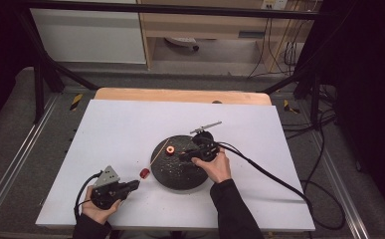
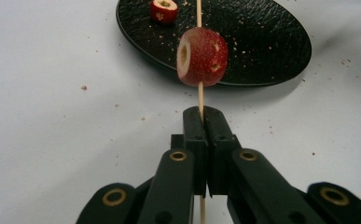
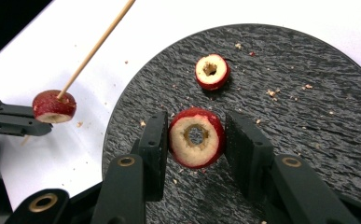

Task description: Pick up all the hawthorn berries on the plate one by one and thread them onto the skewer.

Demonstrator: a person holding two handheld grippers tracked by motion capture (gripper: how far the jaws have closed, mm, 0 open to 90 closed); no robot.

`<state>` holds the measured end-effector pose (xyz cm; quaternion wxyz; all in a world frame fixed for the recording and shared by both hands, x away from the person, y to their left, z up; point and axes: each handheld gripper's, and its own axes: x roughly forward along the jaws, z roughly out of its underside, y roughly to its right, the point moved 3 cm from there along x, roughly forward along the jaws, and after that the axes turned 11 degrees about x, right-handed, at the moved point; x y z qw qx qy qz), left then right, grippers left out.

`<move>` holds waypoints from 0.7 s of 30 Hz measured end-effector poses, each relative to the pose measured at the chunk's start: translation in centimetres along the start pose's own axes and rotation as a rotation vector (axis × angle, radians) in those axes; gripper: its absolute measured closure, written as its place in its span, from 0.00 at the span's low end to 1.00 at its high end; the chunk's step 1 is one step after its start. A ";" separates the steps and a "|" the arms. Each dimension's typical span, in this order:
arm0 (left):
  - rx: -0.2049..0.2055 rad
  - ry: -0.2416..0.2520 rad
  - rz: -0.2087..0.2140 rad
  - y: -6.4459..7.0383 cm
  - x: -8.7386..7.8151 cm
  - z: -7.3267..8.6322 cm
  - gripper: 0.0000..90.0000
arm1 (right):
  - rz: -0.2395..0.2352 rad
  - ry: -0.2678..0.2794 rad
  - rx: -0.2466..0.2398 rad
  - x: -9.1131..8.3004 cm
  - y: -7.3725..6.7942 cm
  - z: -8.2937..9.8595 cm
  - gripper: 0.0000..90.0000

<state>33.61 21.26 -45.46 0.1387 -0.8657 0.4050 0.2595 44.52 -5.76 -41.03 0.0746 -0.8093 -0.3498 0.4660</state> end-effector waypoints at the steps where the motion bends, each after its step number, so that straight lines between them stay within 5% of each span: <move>1: 0.004 -0.001 0.001 0.0 0.0 0.0 0.99 | -0.009 0.014 0.006 -0.1 0.0 0.2 0.68; 13: 0.008 0.015 0.001 0.6 0.3 -0.2 0.99 | -0.151 0.225 0.110 -1.5 0.5 2.1 0.68; 21: 0.011 0.014 -0.001 0.9 0.5 -0.3 0.99 | -0.188 0.342 0.148 -2.2 0.7 3.3 0.68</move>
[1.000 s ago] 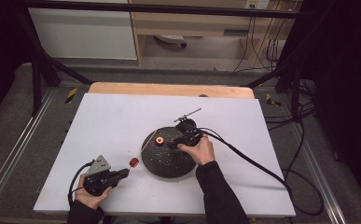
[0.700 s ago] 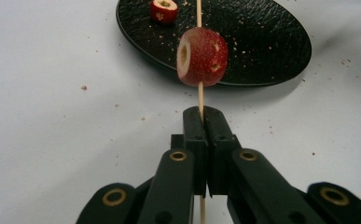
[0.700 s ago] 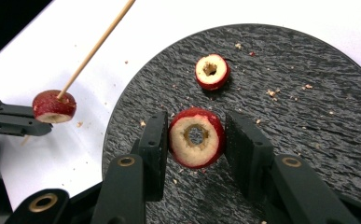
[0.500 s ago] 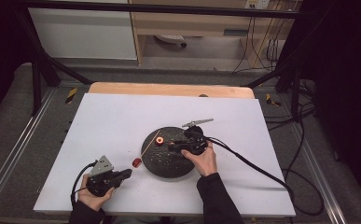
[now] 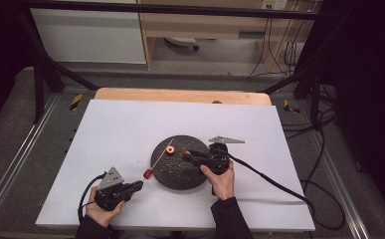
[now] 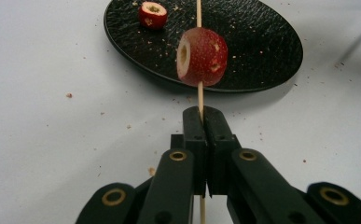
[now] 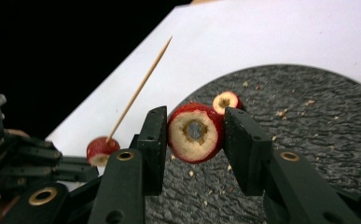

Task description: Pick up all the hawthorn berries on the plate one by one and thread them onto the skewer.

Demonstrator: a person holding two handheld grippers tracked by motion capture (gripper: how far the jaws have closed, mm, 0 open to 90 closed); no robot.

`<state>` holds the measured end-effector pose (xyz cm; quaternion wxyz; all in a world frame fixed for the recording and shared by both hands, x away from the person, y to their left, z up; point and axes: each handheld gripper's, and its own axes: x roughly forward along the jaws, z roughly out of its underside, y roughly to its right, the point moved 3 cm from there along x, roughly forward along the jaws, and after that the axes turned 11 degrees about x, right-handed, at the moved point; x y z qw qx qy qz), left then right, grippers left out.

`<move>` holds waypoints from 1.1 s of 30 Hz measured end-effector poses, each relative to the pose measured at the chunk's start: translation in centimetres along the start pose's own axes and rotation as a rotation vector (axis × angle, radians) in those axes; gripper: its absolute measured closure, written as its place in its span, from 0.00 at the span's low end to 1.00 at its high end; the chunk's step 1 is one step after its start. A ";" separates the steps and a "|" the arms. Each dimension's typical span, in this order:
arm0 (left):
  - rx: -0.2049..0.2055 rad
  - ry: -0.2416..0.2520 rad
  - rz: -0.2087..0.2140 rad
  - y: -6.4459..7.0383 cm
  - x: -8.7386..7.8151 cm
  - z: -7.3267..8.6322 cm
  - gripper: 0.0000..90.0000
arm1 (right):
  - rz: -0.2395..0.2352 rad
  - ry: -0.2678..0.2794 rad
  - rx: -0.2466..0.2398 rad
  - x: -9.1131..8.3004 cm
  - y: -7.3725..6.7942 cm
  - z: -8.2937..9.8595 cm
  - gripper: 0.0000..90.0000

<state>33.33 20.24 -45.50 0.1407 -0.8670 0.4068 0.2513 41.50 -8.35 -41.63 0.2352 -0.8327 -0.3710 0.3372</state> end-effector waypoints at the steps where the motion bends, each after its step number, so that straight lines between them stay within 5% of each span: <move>1: 0.000 0.000 -0.001 0.0 0.0 0.0 0.99 | -0.003 0.019 0.009 -0.1 0.0 0.0 0.68; 12: 0.000 0.012 -0.005 0.3 0.2 -0.2 0.99 | -0.061 0.207 0.065 -0.3 -0.3 -1.0 0.68; 33: -0.018 0.056 -0.011 1.8 1.0 -1.3 0.99 | -0.133 0.434 0.163 0.2 0.2 -2.9 0.68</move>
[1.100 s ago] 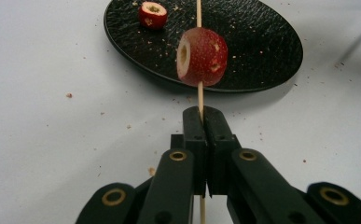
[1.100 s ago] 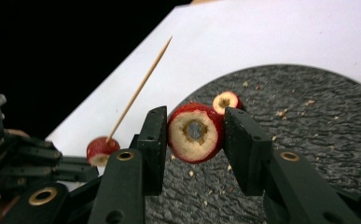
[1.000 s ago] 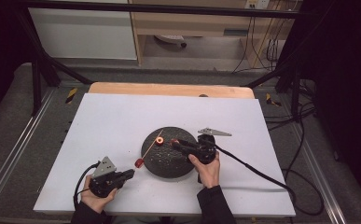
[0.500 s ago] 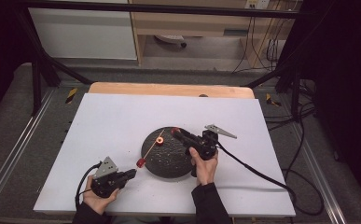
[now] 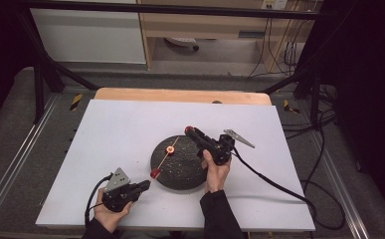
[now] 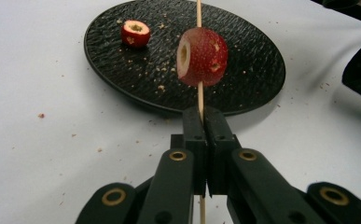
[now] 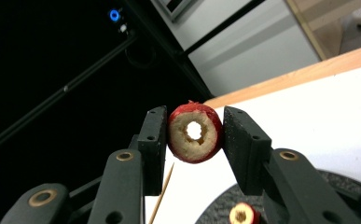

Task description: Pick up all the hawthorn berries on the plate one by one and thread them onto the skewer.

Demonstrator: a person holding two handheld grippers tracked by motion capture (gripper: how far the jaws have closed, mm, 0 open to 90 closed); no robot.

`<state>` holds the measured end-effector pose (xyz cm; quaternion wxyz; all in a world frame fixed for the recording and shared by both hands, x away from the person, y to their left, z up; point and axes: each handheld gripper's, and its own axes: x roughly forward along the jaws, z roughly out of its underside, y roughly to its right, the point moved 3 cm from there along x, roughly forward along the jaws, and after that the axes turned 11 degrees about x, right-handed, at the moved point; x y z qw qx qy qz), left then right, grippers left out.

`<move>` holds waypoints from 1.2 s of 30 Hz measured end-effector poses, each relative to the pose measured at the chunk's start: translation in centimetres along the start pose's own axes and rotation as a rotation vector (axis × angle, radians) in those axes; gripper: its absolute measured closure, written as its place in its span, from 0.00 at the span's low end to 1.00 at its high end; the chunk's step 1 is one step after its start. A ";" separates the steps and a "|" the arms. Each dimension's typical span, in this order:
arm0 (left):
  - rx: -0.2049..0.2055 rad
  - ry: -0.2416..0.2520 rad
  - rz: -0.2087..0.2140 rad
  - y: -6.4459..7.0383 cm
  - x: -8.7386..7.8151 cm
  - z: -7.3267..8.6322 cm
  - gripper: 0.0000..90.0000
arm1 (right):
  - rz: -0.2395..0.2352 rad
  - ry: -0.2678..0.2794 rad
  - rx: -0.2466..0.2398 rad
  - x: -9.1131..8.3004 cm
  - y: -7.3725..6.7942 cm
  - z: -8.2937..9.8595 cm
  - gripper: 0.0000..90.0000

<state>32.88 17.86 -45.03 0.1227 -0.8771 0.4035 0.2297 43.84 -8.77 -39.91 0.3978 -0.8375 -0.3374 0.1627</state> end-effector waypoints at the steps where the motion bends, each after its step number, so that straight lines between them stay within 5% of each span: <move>1: 0.000 0.002 0.004 0.1 0.1 -0.1 0.99 | -0.003 0.005 0.005 0.1 0.0 0.0 0.68; 11: -0.007 0.025 0.017 1.2 1.0 -0.8 0.99 | -0.028 0.060 0.037 0.3 0.1 0.0 0.69; 36: -0.032 0.058 -0.007 1.8 1.9 -1.6 0.99 | -0.057 0.067 0.063 0.3 0.1 0.6 0.69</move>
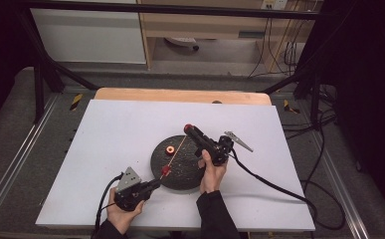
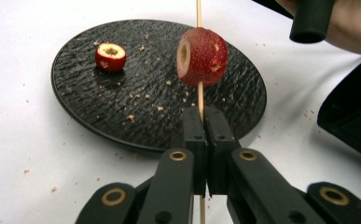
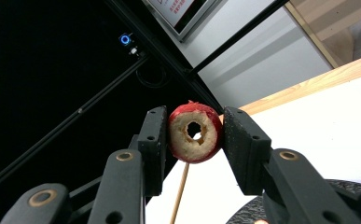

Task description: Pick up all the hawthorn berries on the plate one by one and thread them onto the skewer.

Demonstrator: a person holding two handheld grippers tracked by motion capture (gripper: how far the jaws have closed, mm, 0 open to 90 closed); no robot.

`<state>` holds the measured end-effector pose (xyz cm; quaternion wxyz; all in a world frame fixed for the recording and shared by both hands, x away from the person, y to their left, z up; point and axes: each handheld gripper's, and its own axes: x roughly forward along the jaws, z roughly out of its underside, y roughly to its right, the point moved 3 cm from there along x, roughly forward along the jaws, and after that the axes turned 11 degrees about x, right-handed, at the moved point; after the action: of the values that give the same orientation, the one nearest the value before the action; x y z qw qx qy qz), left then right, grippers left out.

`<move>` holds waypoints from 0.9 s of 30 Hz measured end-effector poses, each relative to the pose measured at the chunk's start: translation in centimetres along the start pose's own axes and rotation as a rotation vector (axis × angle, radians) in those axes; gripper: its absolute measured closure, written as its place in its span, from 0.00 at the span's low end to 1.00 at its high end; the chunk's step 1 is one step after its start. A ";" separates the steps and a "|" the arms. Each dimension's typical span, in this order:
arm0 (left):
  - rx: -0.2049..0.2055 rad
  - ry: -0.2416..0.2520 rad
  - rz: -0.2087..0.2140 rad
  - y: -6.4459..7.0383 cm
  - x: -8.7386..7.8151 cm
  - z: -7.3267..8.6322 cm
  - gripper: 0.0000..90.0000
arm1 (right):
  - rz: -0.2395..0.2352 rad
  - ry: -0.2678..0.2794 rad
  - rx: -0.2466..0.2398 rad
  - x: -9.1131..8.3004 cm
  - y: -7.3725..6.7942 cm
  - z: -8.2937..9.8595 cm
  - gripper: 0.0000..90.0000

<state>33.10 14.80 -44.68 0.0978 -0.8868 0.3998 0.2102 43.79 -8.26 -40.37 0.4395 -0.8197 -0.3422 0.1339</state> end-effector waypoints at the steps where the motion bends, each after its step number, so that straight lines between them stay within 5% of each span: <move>1: 0.000 0.000 -0.003 0.0 0.1 -0.1 0.99 | -0.004 0.000 0.004 0.0 0.0 0.0 0.69; 27: -0.032 0.018 -0.004 -0.3 2.3 -3.1 0.99 | -0.003 -0.049 0.013 -0.3 -0.1 1.0 0.69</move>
<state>35.63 12.40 -42.93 0.0802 -0.8909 0.3954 0.2085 42.98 -7.79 -40.89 0.4363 -0.8128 -0.3533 0.1555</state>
